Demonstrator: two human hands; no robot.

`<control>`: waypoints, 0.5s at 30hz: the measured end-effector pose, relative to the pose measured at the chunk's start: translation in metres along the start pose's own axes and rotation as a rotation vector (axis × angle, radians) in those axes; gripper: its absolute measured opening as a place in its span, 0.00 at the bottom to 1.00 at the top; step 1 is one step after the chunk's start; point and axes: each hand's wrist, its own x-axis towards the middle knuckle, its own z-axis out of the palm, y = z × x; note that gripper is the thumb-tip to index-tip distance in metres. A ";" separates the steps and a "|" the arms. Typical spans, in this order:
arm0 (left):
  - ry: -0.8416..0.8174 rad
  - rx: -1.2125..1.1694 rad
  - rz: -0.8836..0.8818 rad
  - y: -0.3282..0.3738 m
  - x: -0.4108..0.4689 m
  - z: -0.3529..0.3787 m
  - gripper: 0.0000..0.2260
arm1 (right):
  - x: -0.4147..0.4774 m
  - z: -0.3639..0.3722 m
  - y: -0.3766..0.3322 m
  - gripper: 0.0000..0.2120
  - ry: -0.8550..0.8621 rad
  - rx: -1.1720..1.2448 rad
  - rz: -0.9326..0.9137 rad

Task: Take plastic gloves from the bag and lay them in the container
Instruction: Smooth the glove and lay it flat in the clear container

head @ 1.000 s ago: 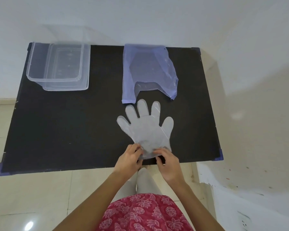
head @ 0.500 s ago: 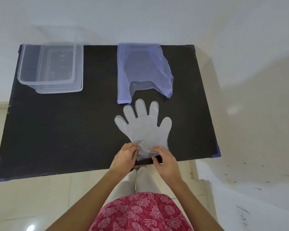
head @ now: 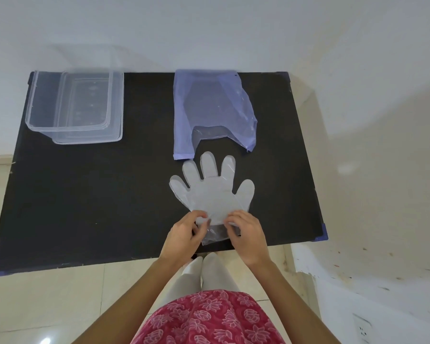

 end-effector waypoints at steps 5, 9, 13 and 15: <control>0.003 0.030 0.056 0.017 0.009 -0.006 0.22 | 0.014 -0.014 -0.011 0.09 0.066 0.058 -0.104; 0.144 0.012 0.113 0.029 0.024 -0.014 0.09 | 0.034 -0.029 -0.027 0.10 0.119 0.095 -0.190; 0.208 -0.019 0.182 0.047 0.034 -0.033 0.08 | 0.056 -0.041 -0.034 0.16 0.100 0.215 -0.131; 0.230 -0.046 0.189 0.055 0.040 -0.043 0.08 | 0.065 -0.049 -0.036 0.17 0.048 0.211 -0.045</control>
